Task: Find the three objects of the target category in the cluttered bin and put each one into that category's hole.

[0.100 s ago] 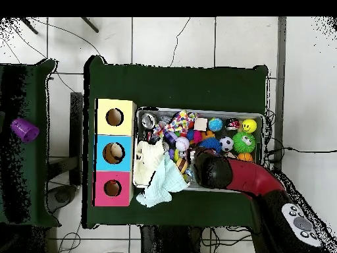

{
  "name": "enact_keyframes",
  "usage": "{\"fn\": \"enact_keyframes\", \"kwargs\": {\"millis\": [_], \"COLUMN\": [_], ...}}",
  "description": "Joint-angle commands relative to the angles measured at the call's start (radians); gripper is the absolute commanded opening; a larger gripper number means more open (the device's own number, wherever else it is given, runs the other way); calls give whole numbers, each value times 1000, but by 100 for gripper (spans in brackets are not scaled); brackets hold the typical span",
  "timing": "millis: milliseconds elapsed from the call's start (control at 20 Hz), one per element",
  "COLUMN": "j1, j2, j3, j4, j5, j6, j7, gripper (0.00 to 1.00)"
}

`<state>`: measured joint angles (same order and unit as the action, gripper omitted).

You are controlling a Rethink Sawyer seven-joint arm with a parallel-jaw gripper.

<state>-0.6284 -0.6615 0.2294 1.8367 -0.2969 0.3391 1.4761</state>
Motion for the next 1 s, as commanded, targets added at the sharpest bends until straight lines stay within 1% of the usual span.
{"fn": "enact_keyframes", "kwargs": {"millis": [50,100,200,500,850,1000], "j1": [3,16,15,-11,-21,-17], "j2": [63,61,68,82,108,106], "j3": [45,34,34,57,66,64], "j4": [-61,-70,-72,-73,-95,-107], "j5": [-7,-16,-14,-20,-21,-25], "j6": [-25,-27,-25,-22,-17,-9], "j7": [87,88,89,61,47,39], "gripper": [100,100,100,100,100,100]}}
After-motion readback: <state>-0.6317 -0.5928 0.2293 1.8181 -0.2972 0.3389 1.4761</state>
